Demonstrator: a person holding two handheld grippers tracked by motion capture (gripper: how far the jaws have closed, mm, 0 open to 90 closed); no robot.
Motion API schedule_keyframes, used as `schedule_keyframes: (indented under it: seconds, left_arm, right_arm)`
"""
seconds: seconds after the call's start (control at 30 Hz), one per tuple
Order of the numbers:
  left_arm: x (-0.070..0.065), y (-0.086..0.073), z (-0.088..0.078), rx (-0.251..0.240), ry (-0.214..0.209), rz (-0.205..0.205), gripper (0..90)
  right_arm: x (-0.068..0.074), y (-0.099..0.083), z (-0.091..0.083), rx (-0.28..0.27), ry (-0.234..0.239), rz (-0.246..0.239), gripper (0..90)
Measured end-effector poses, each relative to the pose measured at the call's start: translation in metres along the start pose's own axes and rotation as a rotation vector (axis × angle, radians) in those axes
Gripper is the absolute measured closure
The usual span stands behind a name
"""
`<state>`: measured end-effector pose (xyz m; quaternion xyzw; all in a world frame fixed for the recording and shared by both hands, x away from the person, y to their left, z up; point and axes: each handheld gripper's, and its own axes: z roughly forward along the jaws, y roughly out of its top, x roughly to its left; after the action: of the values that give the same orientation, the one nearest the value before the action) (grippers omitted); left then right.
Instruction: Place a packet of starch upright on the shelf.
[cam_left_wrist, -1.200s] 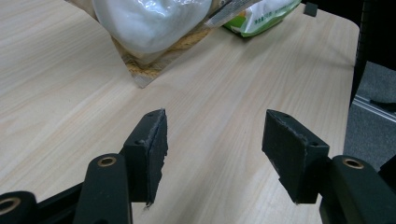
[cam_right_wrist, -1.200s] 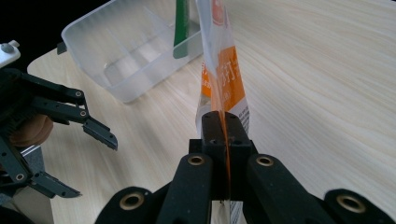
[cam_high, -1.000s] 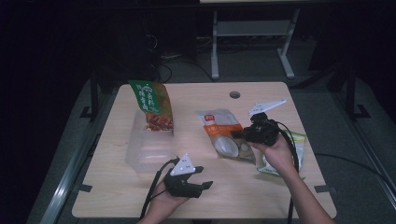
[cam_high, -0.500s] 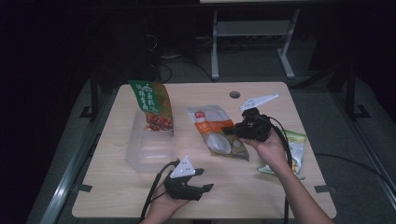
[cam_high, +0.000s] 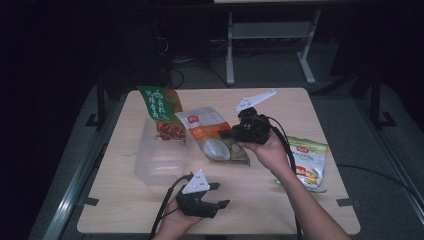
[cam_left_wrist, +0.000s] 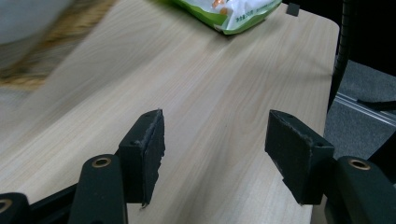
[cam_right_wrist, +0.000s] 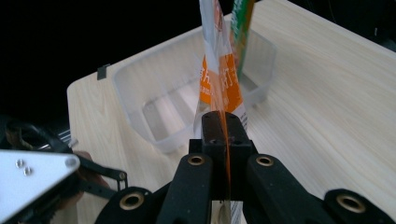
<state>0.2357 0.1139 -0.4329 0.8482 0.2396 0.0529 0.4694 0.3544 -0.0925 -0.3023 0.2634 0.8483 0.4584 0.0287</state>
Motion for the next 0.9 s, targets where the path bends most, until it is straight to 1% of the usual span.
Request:
schedule_keyframes:
  seconds: [0.03,0.07,0.23,0.4,0.5,0.53,0.6,0.7,0.83,0.87,0.9]
  left_arm:
    - [0.000,0.000,0.000,-0.001,0.000,0.004,36.9]
    - [0.000,0.000,0.000,-0.004,-0.002,0.002,36.8]
    - [0.000,0.001,-0.002,-0.012,0.000,0.011,36.2]
    - [-0.001,0.001,-0.002,-0.015,-0.004,0.015,36.2]
    - [-0.001,0.000,-0.002,-0.019,-0.006,0.013,36.1]
    - [-0.001,0.000,-0.002,-0.012,-0.005,0.022,36.1]
    - [-0.001,0.001,-0.002,-0.015,-0.007,0.026,36.2]
    - [-0.002,0.000,-0.002,-0.020,-0.009,0.022,36.2]
    - [-0.001,0.000,-0.003,-0.024,-0.009,0.025,36.1]
    - [-0.001,0.000,-0.003,-0.027,-0.009,0.023,36.2]
    - [-0.001,0.000,-0.003,-0.027,-0.010,0.023,36.2]
  right_arm:
    - [0.001,0.003,0.002,-0.004,0.004,-0.011,89.9]
    - [0.002,0.006,0.004,-0.002,0.008,-0.009,89.9]
    - [0.008,0.022,0.013,0.003,0.023,-0.032,89.9]
    - [0.013,0.037,0.024,0.008,0.040,-0.043,89.9]
    - [0.016,0.043,0.030,0.006,0.046,-0.049,89.9]
    - [0.016,0.046,0.032,0.005,0.051,-0.049,89.9]
    - [0.018,0.050,0.036,0.003,0.057,-0.055,89.9]
    - [0.021,0.057,0.043,0.003,0.060,-0.071,89.9]
    - [0.023,0.065,0.053,0.006,0.071,-0.072,89.9]
    - [0.023,0.067,0.056,0.011,0.070,-0.081,89.9]
    - [0.024,0.068,0.058,0.009,0.073,-0.076,89.9]
